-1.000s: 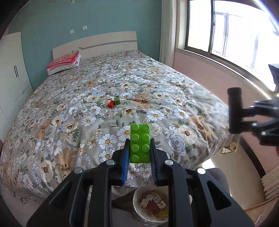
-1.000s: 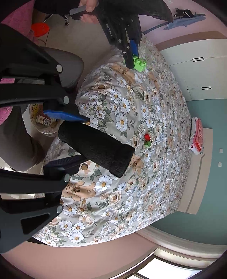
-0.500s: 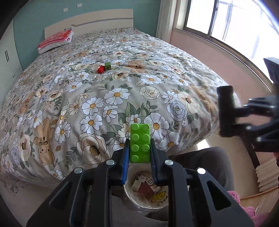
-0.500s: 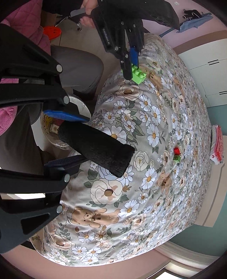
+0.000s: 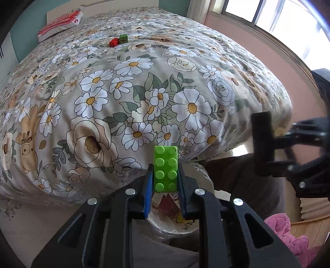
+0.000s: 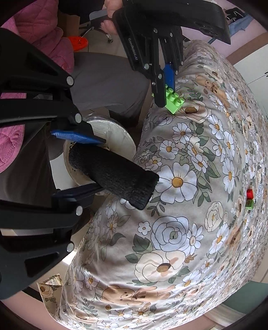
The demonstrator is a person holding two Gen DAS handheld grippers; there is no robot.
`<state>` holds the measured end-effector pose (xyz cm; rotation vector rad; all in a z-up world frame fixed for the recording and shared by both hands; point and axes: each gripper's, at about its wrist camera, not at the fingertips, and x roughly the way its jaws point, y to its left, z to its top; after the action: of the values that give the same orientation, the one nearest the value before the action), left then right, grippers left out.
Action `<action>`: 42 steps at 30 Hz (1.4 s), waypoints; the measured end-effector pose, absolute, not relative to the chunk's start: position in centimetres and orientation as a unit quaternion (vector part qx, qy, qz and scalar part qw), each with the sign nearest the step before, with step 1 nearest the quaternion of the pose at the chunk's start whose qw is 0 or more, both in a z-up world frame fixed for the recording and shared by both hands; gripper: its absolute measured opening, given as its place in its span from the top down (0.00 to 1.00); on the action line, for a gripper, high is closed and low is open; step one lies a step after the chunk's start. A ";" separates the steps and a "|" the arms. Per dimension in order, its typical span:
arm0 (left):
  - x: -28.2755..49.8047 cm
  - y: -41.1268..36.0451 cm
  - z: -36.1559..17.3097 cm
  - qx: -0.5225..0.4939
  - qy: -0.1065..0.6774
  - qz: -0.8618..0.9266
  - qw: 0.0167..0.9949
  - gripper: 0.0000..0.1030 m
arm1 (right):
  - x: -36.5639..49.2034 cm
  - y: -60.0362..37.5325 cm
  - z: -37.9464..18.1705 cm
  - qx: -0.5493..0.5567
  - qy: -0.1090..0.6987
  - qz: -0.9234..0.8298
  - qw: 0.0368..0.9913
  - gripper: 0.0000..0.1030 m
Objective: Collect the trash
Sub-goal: 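Carry the green Lego brick and black cylinder in both tools to the bin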
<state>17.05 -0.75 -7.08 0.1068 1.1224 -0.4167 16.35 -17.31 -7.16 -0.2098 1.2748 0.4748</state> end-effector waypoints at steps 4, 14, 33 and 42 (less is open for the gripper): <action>17.1 -0.8 -9.3 0.047 0.549 -0.198 0.811 0.77 | 16.5 -16.8 -9.8 -0.092 0.611 0.226 0.753 0.62; 17.0 -1.1 -15.4 0.036 0.605 -0.199 0.770 0.77 | 16.6 -15.7 -16.0 -0.092 0.658 0.236 0.709 0.62; 17.3 -1.6 -25.2 0.000 0.684 -0.181 0.706 0.77 | 17.2 -13.5 -27.6 -0.089 0.732 0.228 0.636 0.62; 17.2 -2.4 -29.1 -0.019 0.712 -0.173 0.680 0.77 | 17.7 -12.6 -32.2 -0.077 0.761 0.221 0.605 0.62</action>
<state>17.22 -2.44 -29.06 -0.0418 1.5985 -0.3882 17.66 -12.60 -32.19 -0.1770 1.7598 0.5104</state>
